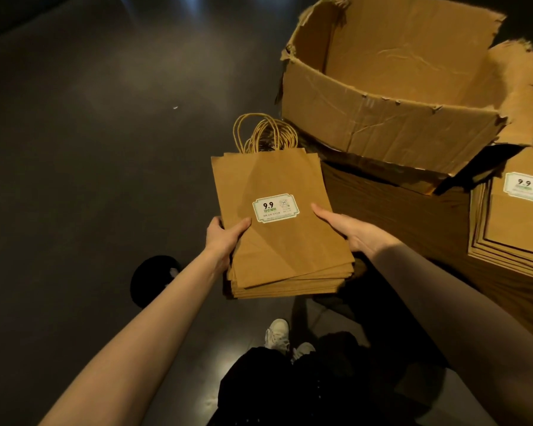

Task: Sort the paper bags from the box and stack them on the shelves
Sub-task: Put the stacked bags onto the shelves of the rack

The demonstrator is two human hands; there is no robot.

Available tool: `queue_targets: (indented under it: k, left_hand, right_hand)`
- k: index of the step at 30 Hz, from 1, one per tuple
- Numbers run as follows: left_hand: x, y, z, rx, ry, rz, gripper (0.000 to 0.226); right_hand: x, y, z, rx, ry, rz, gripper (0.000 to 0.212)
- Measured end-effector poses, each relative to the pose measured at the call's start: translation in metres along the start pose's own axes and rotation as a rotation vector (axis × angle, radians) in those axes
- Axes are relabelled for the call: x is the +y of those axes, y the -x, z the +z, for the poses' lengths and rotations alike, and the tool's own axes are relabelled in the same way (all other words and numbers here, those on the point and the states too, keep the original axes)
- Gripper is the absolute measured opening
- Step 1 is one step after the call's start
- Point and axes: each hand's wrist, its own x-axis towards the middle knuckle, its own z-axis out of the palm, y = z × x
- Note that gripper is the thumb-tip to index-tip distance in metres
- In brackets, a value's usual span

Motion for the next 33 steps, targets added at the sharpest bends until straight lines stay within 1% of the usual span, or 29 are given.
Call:
queue_targets:
  k: [2,3,5,6,7,8,9,11,12,14,15,16,21,25,27,31,33]
  left_hand:
    - [0.002,0.006,-0.012,0.015,0.022,0.065,0.042]
    - [0.004,0.009,-0.02,0.028,0.02,0.108,0.043]
    - [0.011,0.014,-0.036,0.052,0.019,0.197,0.048]
    - [0.015,0.017,-0.044,0.064,0.023,0.233,0.049]
    - [0.021,0.02,-0.051,0.075,0.036,0.263,0.049]
    - [0.027,0.024,-0.057,0.087,0.051,0.284,0.05]
    - [0.035,0.027,-0.062,0.095,0.069,0.305,0.051]
    - [0.046,0.029,-0.068,0.114,0.086,0.329,0.057]
    - [0.059,0.036,-0.073,0.125,0.114,0.368,0.059]
    - [0.073,0.038,-0.074,0.126,0.128,0.397,0.061]
    - [0.083,0.04,-0.074,0.124,0.146,0.414,0.06]
    - [0.093,0.043,-0.073,0.101,0.174,0.43,0.058]
    - [0.149,0.049,-0.047,-0.095,0.276,0.485,0.055]
    - [0.19,0.053,-0.008,-0.238,0.247,0.556,0.038]
    - [0.208,0.053,0.016,-0.315,0.207,0.586,0.032]
    - [0.235,0.049,0.071,-0.476,0.138,0.611,0.045]
    - [0.246,0.05,0.101,-0.549,0.096,0.611,0.044]
  right_hand:
    - [-0.018,0.028,0.017,-0.016,-0.039,-0.018,0.131]
    - [-0.03,0.047,0.027,-0.022,-0.054,-0.035,0.121]
    - [-0.05,0.08,0.046,-0.075,-0.068,-0.094,0.083]
    - [-0.057,0.086,0.053,-0.106,-0.099,-0.126,0.067]
    - [-0.064,0.091,0.059,-0.117,-0.128,-0.152,0.059]
    - [-0.071,0.095,0.064,-0.104,-0.123,-0.187,0.061]
    - [-0.08,0.1,0.069,-0.082,-0.109,-0.242,0.071]
    - [-0.093,0.102,0.072,-0.049,-0.092,-0.331,0.1]
    - [-0.107,0.116,0.074,-0.041,-0.067,-0.396,0.1]
    - [-0.125,0.134,0.074,-0.044,-0.067,-0.484,0.071]
    - [-0.134,0.144,0.071,-0.037,-0.066,-0.516,0.06]
    - [-0.143,0.153,0.067,-0.022,-0.064,-0.551,0.055]
    - [-0.173,0.201,0.033,0.067,-0.106,-0.725,0.044]
    - [-0.18,0.227,-0.003,0.19,-0.164,-0.807,0.039]
    - [-0.18,0.236,-0.024,0.242,-0.197,-0.816,0.038]
    - [-0.174,0.252,-0.069,0.389,-0.254,-0.805,0.043]
    - [-0.165,0.261,-0.091,0.476,-0.273,-0.81,0.043]
